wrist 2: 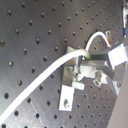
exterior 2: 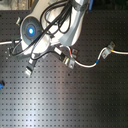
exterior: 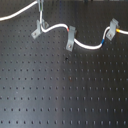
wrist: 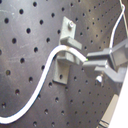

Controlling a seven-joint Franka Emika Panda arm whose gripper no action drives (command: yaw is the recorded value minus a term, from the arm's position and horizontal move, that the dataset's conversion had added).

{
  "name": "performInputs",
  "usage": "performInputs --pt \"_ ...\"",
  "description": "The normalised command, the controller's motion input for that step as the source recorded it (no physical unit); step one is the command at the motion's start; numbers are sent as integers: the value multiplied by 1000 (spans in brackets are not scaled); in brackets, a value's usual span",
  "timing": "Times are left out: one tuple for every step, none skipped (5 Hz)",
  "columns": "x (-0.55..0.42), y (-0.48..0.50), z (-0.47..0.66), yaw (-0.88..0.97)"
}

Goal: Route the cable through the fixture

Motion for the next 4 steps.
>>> performInputs --pt "-359 18 292 0" --pt "-340 236 200 137" --pt "-5 23 0 0" --pt "-1 89 464 23"
